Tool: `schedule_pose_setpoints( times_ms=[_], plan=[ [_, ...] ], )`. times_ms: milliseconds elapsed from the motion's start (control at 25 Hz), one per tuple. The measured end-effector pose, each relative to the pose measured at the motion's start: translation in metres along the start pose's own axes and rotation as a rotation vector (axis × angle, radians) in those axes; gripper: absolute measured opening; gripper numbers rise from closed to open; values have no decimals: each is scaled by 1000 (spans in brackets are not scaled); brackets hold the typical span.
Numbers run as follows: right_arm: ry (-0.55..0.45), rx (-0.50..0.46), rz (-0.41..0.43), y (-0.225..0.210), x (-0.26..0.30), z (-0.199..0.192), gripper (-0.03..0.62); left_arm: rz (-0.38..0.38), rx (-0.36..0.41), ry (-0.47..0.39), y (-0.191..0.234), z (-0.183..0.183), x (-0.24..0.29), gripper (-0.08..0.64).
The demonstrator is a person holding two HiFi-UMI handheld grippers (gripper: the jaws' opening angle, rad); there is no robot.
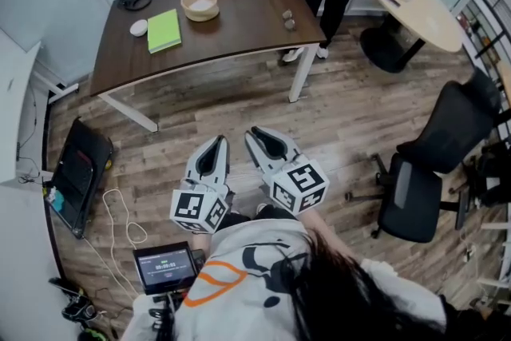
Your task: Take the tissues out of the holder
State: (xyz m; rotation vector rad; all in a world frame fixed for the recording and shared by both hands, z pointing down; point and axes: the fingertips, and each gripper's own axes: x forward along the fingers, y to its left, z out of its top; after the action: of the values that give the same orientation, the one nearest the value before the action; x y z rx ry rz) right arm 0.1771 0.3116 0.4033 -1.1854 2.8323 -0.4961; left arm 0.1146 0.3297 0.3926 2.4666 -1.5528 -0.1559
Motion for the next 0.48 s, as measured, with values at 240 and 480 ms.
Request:
schedule_pose_setpoints(
  times_ms=[240,480],
  plan=[
    [14,17,31,-10,0,-3,67,37,7,9,-4,-4,5,-1],
    [41,31,62,-11,17,-11,68,71,1,17,12,-7,9,0]
  ],
)
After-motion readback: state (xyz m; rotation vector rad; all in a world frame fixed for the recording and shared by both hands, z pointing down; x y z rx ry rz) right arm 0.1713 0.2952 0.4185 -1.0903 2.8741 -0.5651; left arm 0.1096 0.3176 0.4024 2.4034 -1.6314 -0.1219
